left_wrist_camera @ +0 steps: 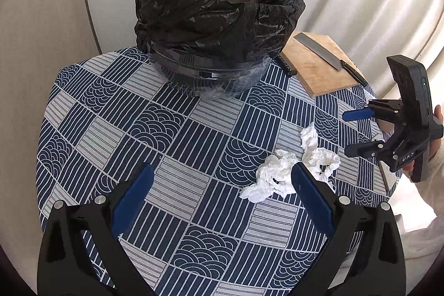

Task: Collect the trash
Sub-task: 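Close the right tool on a white tissue while the left tool grasps another tissue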

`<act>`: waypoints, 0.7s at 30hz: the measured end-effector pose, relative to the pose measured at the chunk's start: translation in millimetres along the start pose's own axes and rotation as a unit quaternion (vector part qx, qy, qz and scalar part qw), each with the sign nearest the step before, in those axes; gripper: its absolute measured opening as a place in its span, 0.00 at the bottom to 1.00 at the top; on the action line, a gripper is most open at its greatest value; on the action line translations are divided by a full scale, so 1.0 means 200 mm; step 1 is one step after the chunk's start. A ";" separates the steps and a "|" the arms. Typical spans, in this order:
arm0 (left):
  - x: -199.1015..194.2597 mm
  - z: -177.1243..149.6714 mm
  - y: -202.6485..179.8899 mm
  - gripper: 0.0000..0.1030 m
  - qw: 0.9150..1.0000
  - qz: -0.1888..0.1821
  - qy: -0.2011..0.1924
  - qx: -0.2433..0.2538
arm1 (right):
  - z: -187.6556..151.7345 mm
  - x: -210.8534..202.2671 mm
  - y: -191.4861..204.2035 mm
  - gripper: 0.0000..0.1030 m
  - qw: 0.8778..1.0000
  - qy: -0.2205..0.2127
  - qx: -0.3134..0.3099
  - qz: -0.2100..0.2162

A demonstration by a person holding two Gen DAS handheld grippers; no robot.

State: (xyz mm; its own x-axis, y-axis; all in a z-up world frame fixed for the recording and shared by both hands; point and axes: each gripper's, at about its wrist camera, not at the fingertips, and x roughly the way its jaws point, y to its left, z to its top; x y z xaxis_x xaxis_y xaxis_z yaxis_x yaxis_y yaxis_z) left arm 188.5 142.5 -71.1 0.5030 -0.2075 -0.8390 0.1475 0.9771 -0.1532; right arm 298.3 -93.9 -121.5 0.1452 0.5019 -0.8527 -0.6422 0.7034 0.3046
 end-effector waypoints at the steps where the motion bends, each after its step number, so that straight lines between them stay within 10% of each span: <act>1: 0.01 -0.01 -0.01 0.94 1.000 -0.001 0.001 -0.002 | -0.02 0.02 0.01 0.81 1.000 0.006 -0.005 0.002; 10: 0.08 -0.14 -0.10 0.94 1.000 -0.011 0.005 -0.013 | -0.15 0.19 0.08 0.51 0.997 0.052 -0.056 -0.005; 12: 0.09 -0.16 -0.12 0.94 1.000 -0.013 0.007 -0.014 | -0.17 0.22 0.10 0.24 0.996 0.058 -0.067 -0.008; 21: 0.15 -0.24 -0.19 0.94 1.000 -0.022 0.018 -0.008 | -0.19 0.14 0.09 0.12 0.995 0.058 -0.083 -0.016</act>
State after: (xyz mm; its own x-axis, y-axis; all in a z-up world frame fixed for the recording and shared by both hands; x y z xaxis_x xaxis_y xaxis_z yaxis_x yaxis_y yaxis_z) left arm 157.8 101.3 -115.0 0.4650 -0.2487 -0.8497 0.1544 0.9678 -0.1987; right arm 262.3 -86.9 -156.2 0.0859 0.4133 -0.9065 -0.7554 0.6203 0.2112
